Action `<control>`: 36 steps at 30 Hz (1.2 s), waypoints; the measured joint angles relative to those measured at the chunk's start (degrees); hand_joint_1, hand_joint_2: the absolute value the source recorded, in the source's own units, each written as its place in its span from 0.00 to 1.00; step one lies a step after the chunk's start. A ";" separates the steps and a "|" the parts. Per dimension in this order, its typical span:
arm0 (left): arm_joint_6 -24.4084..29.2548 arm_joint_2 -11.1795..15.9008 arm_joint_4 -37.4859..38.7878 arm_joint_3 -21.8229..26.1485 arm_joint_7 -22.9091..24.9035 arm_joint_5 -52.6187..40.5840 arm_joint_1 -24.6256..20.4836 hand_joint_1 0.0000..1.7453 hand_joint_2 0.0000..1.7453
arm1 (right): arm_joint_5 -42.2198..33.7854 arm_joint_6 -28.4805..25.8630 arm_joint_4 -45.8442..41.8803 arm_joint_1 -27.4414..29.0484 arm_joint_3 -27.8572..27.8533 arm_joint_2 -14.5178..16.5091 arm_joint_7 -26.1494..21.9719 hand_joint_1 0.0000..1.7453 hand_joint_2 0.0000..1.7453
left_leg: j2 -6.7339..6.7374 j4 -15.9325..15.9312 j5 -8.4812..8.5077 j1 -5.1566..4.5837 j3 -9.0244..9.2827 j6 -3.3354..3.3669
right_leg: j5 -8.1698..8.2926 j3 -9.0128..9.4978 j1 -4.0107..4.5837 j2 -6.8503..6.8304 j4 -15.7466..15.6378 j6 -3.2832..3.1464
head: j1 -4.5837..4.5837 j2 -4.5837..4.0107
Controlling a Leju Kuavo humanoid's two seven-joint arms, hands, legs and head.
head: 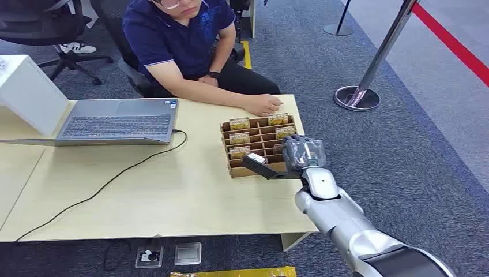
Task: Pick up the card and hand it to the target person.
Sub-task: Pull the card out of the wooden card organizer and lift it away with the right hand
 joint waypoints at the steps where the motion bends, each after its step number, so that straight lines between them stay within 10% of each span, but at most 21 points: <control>1: -0.02 0.00 0.00 0.00 0.00 0.01 -0.01 0.00 0.00 | 0.00 0.00 0.08 -0.05 0.00 0.00 -0.03 1.00 1.00 | 0.00 0.00 0.00 0.00 0.00 0.00 | 0.00 0.00 0.00 0.00 0.00 0.00 | 0.01 -0.01; 27: -0.32 0.00 0.00 -0.02 -0.33 0.04 -0.83 0.00 0.00 | -1.68 -2.81 2.00 -1.09 -0.69 -0.54 -1.38 1.00 1.00 | -0.01 0.00 0.00 0.00 -0.03 0.00 | 0.00 -0.02 0.00 0.00 0.00 0.00 | -0.01 0.00; 36: -0.11 0.00 0.00 -0.33 0.45 -0.52 -1.02 0.00 0.00 | -1.98 -4.63 -9.65 -1.08 -4.82 0.00 -7.13 1.00 1.00 | -0.01 0.00 0.00 0.00 -0.15 -0.01 | 0.00 -0.15 0.00 0.00 0.02 -0.01 | -0.03 -0.01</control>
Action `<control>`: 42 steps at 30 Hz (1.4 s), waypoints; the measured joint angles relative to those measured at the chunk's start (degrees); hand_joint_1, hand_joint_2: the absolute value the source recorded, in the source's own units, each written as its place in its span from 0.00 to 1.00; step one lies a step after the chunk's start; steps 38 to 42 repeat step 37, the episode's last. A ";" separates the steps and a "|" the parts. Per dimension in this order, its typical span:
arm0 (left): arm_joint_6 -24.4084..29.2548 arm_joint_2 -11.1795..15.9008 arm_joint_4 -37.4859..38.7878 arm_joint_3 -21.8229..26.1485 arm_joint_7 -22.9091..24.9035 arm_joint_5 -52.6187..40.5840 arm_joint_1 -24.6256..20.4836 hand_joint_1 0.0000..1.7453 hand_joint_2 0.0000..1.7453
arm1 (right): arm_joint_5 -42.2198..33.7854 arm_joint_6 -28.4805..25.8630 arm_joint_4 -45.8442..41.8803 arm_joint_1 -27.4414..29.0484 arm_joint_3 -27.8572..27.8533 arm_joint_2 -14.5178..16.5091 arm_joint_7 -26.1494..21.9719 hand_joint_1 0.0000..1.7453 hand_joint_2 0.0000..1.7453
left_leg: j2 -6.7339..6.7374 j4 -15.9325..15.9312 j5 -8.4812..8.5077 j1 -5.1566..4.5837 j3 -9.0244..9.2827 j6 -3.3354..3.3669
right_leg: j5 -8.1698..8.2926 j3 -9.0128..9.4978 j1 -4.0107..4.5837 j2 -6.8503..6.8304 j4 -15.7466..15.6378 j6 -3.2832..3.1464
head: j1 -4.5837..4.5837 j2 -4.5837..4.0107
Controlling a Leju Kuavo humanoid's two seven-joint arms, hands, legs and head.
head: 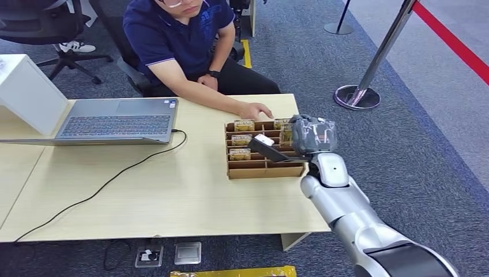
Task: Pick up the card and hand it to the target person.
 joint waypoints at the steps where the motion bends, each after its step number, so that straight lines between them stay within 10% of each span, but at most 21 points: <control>1: 0.00 0.00 0.00 -0.08 0.02 -0.06 -0.04 0.00 0.00 | -0.10 -0.03 -1.79 -0.06 -0.82 0.33 -1.31 1.00 1.00 | 0.00 0.00 0.00 0.00 0.00 0.00 | 0.00 0.00 0.00 0.00 0.00 0.00 | -0.01 0.00; 17: -0.01 -0.39 0.00 -0.67 1.22 -1.33 -1.13 0.00 0.00 | -2.61 -0.09 -11.56 -4.48 -9.86 8.22 -14.93 1.00 1.00 | 0.01 0.00 0.02 0.00 -0.01 -0.03 | 0.01 -0.01 0.00 0.01 0.02 -0.01 | 0.01 0.01; 32: 0.17 -0.90 0.01 -1.54 2.04 -2.20 -1.70 0.00 0.00 | 1.65 -0.07 -7.40 -9.17 -17.41 12.54 -16.36 1.00 1.00 | 0.01 0.00 0.02 0.00 -0.04 -0.04 | 0.01 -0.03 0.00 0.01 0.02 -0.01 | 0.04 0.00; 36: 0.32 -0.95 0.05 -1.55 2.04 -2.23 -1.63 0.00 0.00 | 1.58 -0.07 -6.60 -9.27 -17.68 12.90 -15.94 0.03 1.00 | 0.00 -0.01 0.03 0.01 -0.05 -0.04 | 0.01 -0.04 0.01 0.00 0.03 -0.01 | -0.01 -0.01; 42: 0.35 -0.95 0.07 -1.55 2.04 -2.24 -1.62 0.00 0.00 | 1.57 -0.07 -6.53 -9.27 -17.70 12.93 -15.85 0.00 1.00 | 0.00 -0.01 0.03 0.01 -0.06 -0.04 | 0.01 -0.04 0.01 0.00 0.03 -0.01 | -0.03 0.00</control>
